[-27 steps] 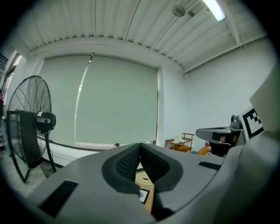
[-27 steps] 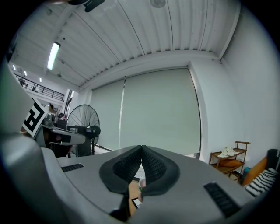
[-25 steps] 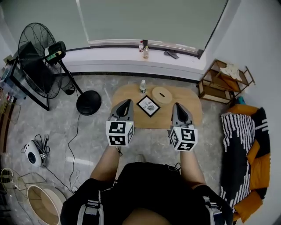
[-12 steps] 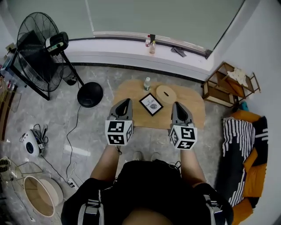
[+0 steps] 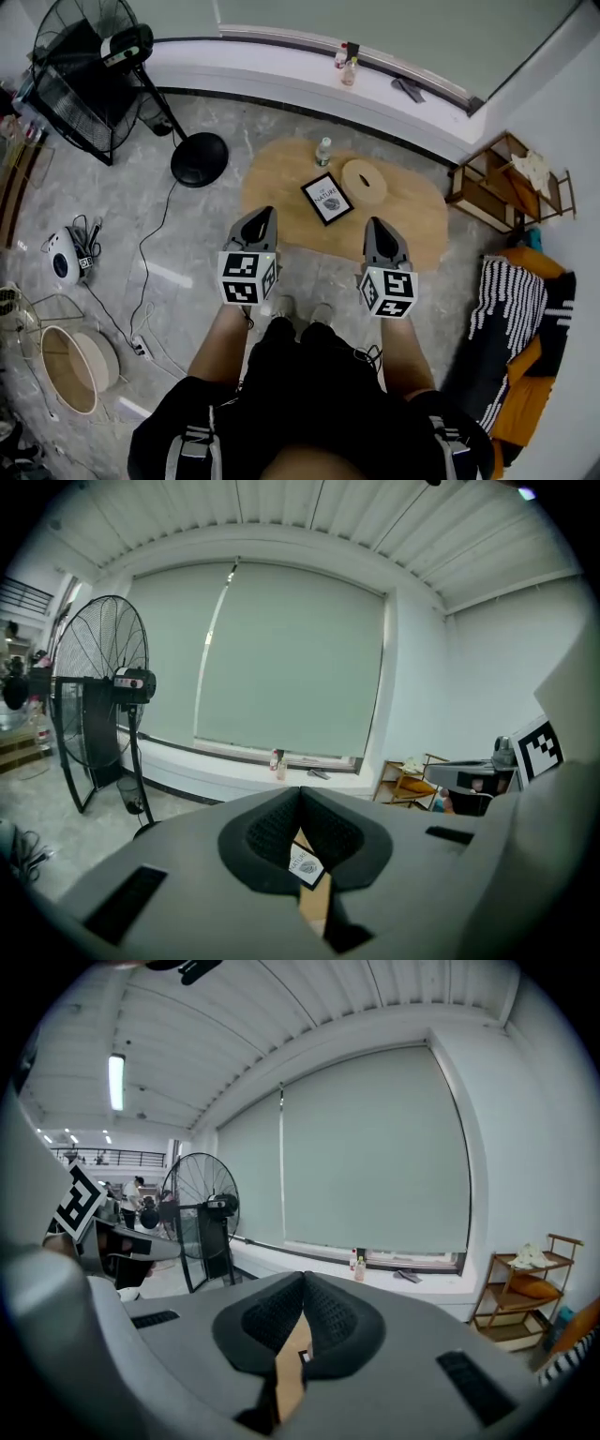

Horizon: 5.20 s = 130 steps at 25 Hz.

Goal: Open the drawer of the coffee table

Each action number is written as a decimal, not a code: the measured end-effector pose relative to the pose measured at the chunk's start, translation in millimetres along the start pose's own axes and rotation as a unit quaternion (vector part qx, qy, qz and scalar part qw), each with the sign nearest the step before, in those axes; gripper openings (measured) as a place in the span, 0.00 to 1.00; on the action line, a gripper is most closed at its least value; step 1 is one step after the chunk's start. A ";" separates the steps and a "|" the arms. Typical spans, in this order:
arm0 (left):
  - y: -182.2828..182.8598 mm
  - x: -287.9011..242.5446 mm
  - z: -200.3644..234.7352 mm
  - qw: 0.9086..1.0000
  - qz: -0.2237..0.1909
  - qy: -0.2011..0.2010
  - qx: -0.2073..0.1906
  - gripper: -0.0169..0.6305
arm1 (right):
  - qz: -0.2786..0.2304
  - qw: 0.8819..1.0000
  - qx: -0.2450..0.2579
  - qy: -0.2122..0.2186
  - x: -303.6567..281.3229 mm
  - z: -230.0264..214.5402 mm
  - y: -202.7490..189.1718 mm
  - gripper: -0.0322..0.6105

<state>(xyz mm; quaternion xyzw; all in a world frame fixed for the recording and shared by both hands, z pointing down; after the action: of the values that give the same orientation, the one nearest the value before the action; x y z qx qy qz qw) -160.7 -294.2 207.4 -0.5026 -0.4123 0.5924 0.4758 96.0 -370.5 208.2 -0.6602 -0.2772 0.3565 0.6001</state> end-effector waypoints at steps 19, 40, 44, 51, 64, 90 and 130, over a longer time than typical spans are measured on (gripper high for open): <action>-115.5 13.6 -13.7 0.999 0.032 0.015 -0.039 0.06 | 0.039 0.995 -0.051 0.081 9.5 2.4 -159.6 0.07; -475.8 -16.1 163.8 0.995 -0.007 -0.073 -0.066 0.06 | -0.022 0.993 -0.099 0.060 -29.0 106.8 -541.2 0.07; -536.2 -27.9 185.6 0.993 -0.026 -0.091 -0.065 0.06 | -0.055 0.992 -0.109 0.034 -46.1 116.1 -606.8 0.07; -570.9 -22.7 201.4 0.990 -0.004 -0.110 -0.085 0.06 | -0.069 0.978 -0.196 -0.025 -27.4 117.6 -668.6 0.07; -583.1 -41.4 206.3 0.982 0.025 -0.165 -0.089 0.37 | -0.146 0.883 -0.446 -0.022 -19.9 45.9 -720.8 0.39; -617.5 -166.1 259.6 0.972 0.051 -0.222 -0.060 0.42 | -0.203 0.817 -0.538 0.026 -106.8 -63.3 -777.5 0.45; -626.2 -73.1 266.4 0.973 0.056 -0.213 -0.070 0.26 | -0.157 0.810 -0.563 0.049 -19.2 -0.3 -778.0 0.37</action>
<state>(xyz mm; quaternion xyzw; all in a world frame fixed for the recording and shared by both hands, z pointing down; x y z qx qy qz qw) -327.3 -238.6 868.8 -0.4188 -0.5163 0.6811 0.3067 133.0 -287.9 981.1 -0.8465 -0.4997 0.0059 0.1835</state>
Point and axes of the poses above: the fingertips, and each gripper's own axes: x backward along the fingers, z to its left, y out of its top, the point moved 9 cm from there along x, backward along the fingers, and after that the axes turned 8 degrees about -z, right-handed, at the moved point
